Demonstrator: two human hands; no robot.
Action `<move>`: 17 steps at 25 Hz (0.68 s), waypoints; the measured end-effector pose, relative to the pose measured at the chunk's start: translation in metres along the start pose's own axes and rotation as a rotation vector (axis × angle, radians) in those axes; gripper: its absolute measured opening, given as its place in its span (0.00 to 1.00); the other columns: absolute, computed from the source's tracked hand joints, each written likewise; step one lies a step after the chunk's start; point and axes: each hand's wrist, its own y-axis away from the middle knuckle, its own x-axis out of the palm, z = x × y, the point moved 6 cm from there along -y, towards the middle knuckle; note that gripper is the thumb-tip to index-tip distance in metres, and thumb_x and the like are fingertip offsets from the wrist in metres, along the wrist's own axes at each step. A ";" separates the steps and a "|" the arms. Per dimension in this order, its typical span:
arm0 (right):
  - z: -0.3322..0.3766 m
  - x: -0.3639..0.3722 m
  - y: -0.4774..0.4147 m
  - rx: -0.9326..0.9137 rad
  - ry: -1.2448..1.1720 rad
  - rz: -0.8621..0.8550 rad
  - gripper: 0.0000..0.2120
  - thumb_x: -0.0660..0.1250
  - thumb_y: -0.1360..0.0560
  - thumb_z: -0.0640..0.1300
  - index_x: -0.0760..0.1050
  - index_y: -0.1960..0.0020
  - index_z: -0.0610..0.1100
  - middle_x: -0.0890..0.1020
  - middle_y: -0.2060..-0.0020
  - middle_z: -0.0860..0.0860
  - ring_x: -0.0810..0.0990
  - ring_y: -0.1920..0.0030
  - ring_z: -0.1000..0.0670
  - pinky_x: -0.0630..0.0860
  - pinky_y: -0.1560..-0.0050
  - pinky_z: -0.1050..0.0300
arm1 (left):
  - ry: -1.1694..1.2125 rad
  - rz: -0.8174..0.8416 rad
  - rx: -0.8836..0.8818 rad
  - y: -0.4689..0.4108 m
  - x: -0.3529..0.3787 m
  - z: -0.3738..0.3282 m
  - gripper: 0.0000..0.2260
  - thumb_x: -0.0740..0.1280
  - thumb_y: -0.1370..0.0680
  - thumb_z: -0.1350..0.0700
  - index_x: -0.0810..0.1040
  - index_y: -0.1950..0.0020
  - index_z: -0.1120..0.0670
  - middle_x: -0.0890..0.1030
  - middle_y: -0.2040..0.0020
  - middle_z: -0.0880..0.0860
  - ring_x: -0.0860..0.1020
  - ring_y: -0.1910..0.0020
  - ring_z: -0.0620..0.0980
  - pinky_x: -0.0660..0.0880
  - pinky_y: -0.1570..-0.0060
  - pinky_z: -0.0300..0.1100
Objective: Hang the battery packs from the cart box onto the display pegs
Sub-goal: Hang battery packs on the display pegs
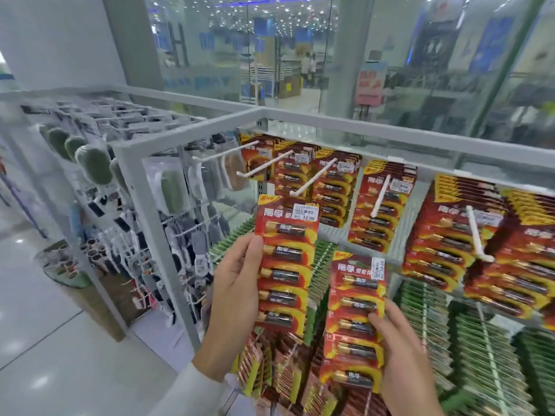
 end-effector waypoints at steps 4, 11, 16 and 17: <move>-0.012 0.012 -0.004 0.008 -0.022 -0.114 0.12 0.64 0.19 0.39 0.81 0.40 0.49 0.88 0.51 0.44 0.88 0.54 0.41 0.81 0.49 0.41 | 0.043 0.086 -0.009 -0.034 0.001 -0.002 0.11 0.63 0.16 0.48 0.85 0.50 0.47 0.87 0.53 0.58 0.86 0.61 0.59 0.82 0.64 0.51; -0.016 0.023 0.000 0.003 -0.067 -0.187 0.14 0.65 0.19 0.41 0.80 0.36 0.51 0.86 0.46 0.42 0.87 0.49 0.38 0.81 0.47 0.38 | 0.091 0.257 -0.088 -0.059 0.004 0.014 0.13 0.63 0.15 0.48 0.83 0.45 0.54 0.85 0.54 0.63 0.83 0.63 0.61 0.79 0.64 0.49; 0.012 0.034 0.028 -0.074 -0.012 -0.147 0.12 0.69 0.26 0.41 0.86 0.49 0.55 0.87 0.49 0.44 0.87 0.52 0.42 0.80 0.47 0.42 | -0.036 0.271 -0.034 -0.100 0.032 0.029 0.13 0.60 0.14 0.47 0.81 0.46 0.52 0.87 0.53 0.57 0.86 0.59 0.57 0.84 0.62 0.49; 0.022 0.039 0.038 -0.116 -0.009 -0.137 0.12 0.70 0.29 0.42 0.87 0.52 0.54 0.88 0.51 0.44 0.87 0.53 0.42 0.79 0.45 0.42 | -0.064 0.265 -0.002 -0.111 0.040 0.033 0.13 0.59 0.13 0.47 0.80 0.47 0.50 0.87 0.53 0.56 0.87 0.58 0.56 0.84 0.60 0.49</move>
